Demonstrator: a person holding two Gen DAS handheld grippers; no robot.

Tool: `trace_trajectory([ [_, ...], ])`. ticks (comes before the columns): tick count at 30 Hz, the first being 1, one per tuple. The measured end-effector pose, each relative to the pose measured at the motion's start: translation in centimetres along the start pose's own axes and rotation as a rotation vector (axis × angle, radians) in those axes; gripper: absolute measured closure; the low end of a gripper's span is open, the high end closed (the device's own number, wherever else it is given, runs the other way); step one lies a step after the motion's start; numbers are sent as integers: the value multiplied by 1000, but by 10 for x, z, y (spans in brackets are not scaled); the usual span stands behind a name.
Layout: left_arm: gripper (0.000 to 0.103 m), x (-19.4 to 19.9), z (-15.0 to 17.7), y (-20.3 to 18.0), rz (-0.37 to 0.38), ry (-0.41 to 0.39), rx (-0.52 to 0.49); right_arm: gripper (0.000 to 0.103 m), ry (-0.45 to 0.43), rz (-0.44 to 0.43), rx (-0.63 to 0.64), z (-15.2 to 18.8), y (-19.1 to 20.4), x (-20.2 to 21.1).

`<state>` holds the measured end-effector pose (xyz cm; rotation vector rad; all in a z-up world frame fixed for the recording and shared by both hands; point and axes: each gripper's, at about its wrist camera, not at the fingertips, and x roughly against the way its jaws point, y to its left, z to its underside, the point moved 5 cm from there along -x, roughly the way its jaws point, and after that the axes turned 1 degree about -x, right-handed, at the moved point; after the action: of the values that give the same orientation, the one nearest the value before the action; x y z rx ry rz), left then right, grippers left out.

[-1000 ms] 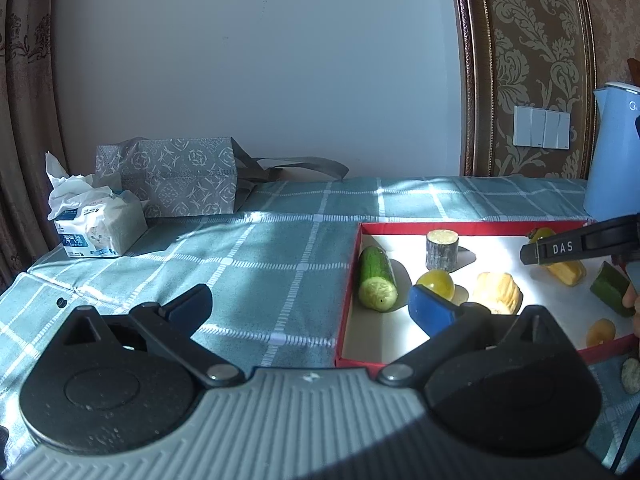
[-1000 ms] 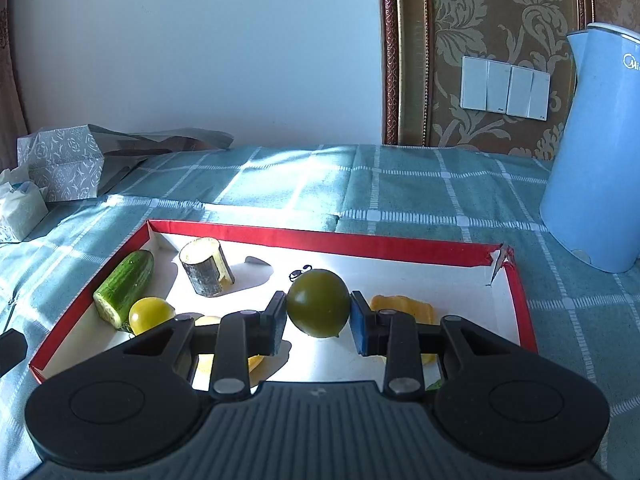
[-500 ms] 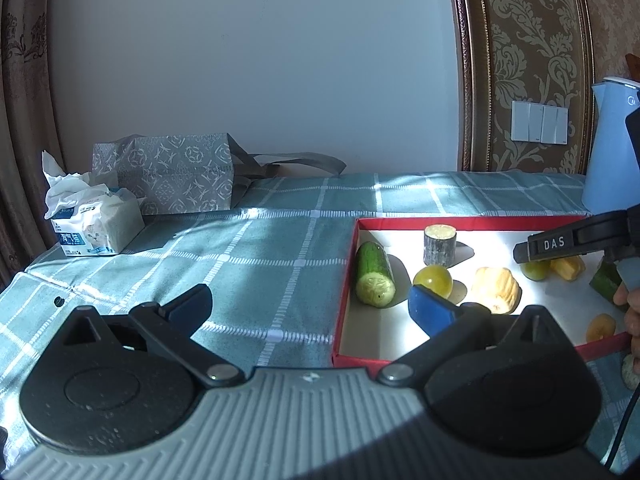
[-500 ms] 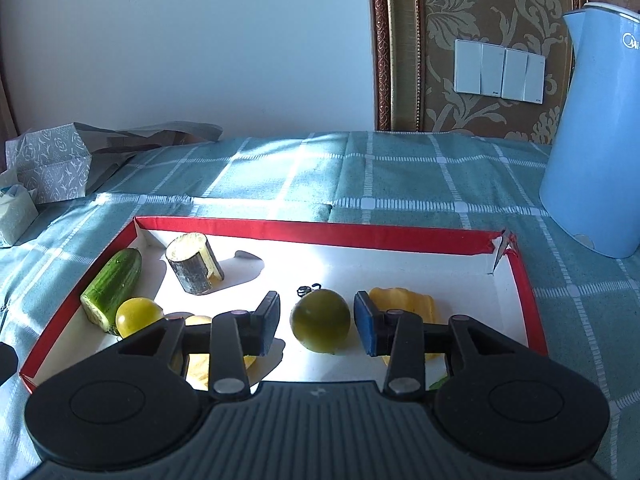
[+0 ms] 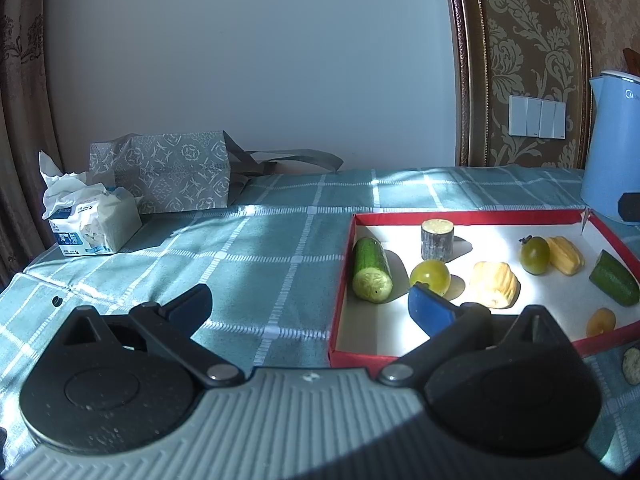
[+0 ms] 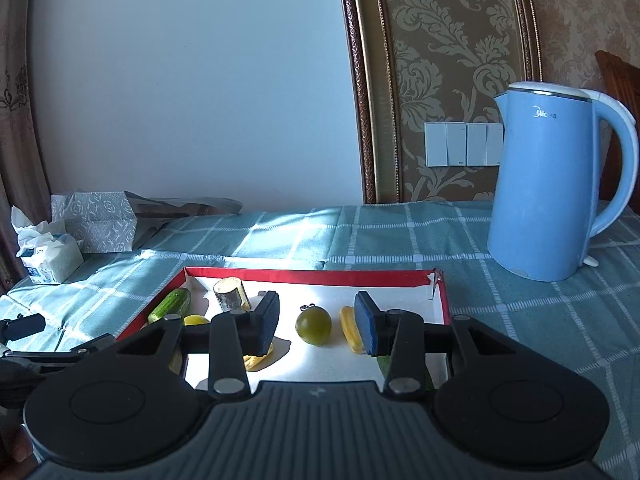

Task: Organize fruits
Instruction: 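Grasp the small tan round fruit with the left gripper while the right moves toward another dark piece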

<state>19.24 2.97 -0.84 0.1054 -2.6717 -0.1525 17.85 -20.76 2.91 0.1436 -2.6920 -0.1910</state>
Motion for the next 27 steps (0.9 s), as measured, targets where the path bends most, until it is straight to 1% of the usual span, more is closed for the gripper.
trace_trajectory([
  [2,0,-1,1,-1,-4,2,-8,62,-28,5,-26,10,-10,24],
  [4,0,0,2,-2,-1,2,-10,58,-73,39,-50,20,-19,43],
  [6,0,1,2,-3,-2,-7,-9,45,-129,60,-92,33,-28,60],
  [8,0,1,2,-3,-11,-15,-5,44,-171,44,-157,46,-39,67],
  [9,0,1,2,-2,4,-15,4,44,-183,16,-212,54,-46,68],
  [11,0,0,3,-2,20,-9,27,44,-177,-33,-286,67,-56,66],
  [12,0,0,4,-2,32,-1,27,44,-177,-47,-295,71,-59,65],
  [16,0,8,12,-8,72,44,27,44,-173,-48,-244,78,-60,64],
  [19,0,23,18,-18,89,34,-8,44,-183,-79,-242,79,-58,69],
  [21,0,31,22,-26,107,32,-37,44,-188,-85,-232,78,-56,70],
  [24,0,39,30,-39,136,43,-53,44,-185,-67,-177,79,-50,70],
  [27,0,40,36,-51,135,50,-80,44,-185,-59,-144,80,-44,70],
])
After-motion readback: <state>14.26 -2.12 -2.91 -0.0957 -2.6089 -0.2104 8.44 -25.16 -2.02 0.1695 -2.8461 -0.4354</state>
